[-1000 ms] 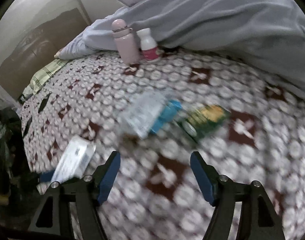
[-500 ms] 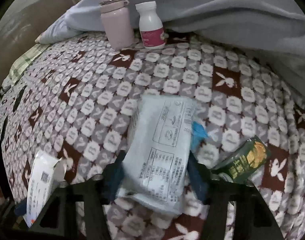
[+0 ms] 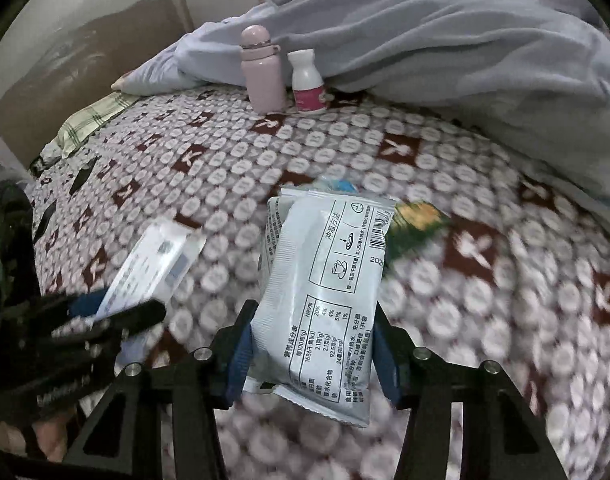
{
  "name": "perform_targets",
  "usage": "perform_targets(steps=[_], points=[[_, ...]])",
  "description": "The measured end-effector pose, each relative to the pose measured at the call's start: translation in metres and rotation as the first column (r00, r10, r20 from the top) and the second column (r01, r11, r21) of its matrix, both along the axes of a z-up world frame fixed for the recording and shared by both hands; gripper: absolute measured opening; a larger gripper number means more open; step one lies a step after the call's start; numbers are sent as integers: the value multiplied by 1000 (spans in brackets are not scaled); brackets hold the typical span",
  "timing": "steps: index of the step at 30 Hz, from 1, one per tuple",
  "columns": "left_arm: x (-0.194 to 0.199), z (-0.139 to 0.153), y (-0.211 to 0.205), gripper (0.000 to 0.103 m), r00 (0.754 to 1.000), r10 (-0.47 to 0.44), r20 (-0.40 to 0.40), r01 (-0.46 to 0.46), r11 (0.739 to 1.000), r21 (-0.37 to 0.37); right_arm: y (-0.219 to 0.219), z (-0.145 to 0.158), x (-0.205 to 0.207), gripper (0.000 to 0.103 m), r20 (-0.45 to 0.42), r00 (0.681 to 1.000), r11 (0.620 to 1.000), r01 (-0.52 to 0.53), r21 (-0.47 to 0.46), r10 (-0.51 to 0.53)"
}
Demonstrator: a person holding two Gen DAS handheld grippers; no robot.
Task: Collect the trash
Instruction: 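Carry the white medicine box and white snack packet over the white bucket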
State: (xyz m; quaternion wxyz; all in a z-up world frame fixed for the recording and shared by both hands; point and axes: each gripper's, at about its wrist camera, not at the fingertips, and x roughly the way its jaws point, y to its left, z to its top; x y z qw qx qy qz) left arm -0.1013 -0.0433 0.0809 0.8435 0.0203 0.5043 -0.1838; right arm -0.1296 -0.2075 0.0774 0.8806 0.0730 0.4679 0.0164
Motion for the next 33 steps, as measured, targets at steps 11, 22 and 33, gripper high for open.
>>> perform_targets(steps=[11, 22, 33], points=[[-40, 11, -50, 45, 995, -90, 30, 90, 996, 18, -48, 2, -77, 51, 10, 994, 994, 109, 18, -110], [-70, 20, -100, 45, 982, -178, 58, 176, 984, 40, -90, 9, -126, 51, 28, 978, 978, 206, 36, -207], [-97, 30, -156, 45, 956, -282, 84, 278, 959, 53, -130, 19, -164, 51, 50, 957, 958, 286, 18, -287]])
